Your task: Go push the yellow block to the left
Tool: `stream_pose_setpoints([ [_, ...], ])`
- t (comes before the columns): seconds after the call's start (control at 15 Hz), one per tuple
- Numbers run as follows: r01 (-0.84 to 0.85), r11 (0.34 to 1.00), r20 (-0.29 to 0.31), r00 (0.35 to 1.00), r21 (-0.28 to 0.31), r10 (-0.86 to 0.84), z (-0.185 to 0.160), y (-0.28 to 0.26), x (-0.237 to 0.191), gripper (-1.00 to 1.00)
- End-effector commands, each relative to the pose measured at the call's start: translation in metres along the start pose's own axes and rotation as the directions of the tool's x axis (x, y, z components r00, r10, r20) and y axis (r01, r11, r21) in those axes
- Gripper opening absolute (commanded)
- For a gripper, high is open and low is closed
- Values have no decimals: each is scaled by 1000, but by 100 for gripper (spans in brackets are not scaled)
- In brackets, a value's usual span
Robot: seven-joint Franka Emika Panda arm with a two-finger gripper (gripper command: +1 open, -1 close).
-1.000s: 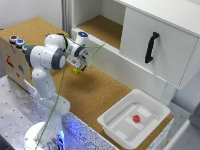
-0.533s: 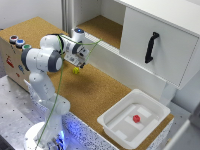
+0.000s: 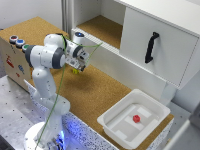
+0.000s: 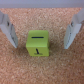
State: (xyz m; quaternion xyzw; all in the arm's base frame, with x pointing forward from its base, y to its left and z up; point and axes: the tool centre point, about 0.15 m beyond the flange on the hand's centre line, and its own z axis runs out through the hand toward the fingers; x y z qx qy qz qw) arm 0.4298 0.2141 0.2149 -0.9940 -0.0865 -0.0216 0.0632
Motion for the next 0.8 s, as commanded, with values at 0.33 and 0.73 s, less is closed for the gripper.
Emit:
stream_pose_setpoints([
  [0.33,-16,988,65,998,-155,26,-1,-16,-2,-100],
  [0.73,-31,991,0,999,-133,32,-55,-23,10,-100],
])
